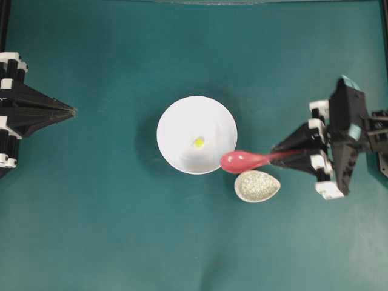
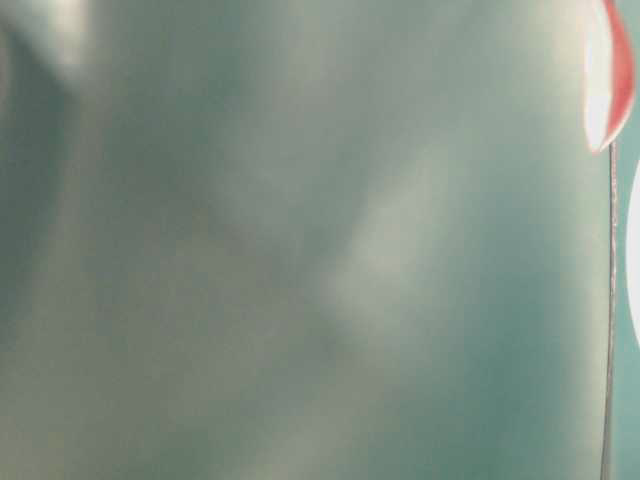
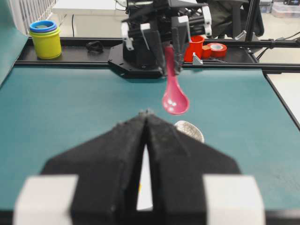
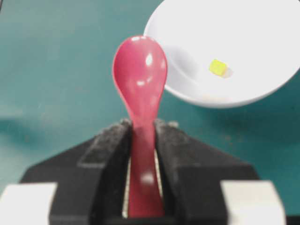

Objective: Scoop the yellow hexagonal prism block from the bowl with a spoon using the right arm.
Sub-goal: 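Lift the red spoon and carry it over the white bowl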

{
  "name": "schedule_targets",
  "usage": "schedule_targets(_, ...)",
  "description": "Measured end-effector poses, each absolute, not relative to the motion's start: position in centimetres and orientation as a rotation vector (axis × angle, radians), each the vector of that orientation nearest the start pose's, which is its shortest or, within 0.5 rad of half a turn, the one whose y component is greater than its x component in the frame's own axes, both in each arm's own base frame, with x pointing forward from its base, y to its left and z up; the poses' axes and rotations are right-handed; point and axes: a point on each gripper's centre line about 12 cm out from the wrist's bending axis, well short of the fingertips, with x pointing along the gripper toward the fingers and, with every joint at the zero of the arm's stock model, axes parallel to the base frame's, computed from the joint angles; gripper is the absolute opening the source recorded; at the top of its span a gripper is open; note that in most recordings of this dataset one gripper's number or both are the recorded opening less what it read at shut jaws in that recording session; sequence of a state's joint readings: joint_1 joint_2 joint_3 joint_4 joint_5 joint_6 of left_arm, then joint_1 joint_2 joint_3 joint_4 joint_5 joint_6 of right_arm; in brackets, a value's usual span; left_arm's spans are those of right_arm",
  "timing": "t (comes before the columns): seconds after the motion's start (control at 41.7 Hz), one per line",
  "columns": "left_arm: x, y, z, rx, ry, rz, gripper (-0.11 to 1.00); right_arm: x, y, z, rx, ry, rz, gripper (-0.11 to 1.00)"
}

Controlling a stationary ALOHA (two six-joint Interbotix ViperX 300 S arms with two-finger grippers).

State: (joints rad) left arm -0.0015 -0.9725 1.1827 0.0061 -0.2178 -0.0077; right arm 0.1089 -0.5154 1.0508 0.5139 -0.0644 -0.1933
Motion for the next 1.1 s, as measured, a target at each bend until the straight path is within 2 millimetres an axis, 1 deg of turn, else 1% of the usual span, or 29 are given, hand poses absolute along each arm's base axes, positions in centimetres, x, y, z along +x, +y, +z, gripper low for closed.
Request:
schedule_targets(0.312,19.7,-0.1,28.4,0.0,-0.014,-0.003,0.0,29.2,-0.4,24.7,0.3,0.619,-0.019,0.24)
schedule_targets(0.432,19.7,-0.1,28.5,0.0,-0.015,-0.003,0.0,30.0,-1.2,25.6,0.291,0.681,-0.016,0.24)
schedule_targets(0.552,19.7,0.0,28.4,-0.002,-0.014,-0.003,0.0,30.8,-2.1,25.8,0.299,0.768,-0.018,0.24)
schedule_targets(0.648,19.7,-0.1,28.4,0.0,-0.014,-0.003,0.0,31.4,-2.5,25.5,0.309,0.836,-0.018,0.24)
schedule_targets(0.984,19.7,0.0,28.4,0.007,-0.011,-0.003,0.0,34.4,-3.3,24.1,0.316,1.052,-0.03,0.24)
schedule_targets(1.104,19.7,-0.1,28.4,0.012,-0.014,-0.003,0.0,35.4,-3.6,24.1,0.32,1.102,-0.045,0.24)
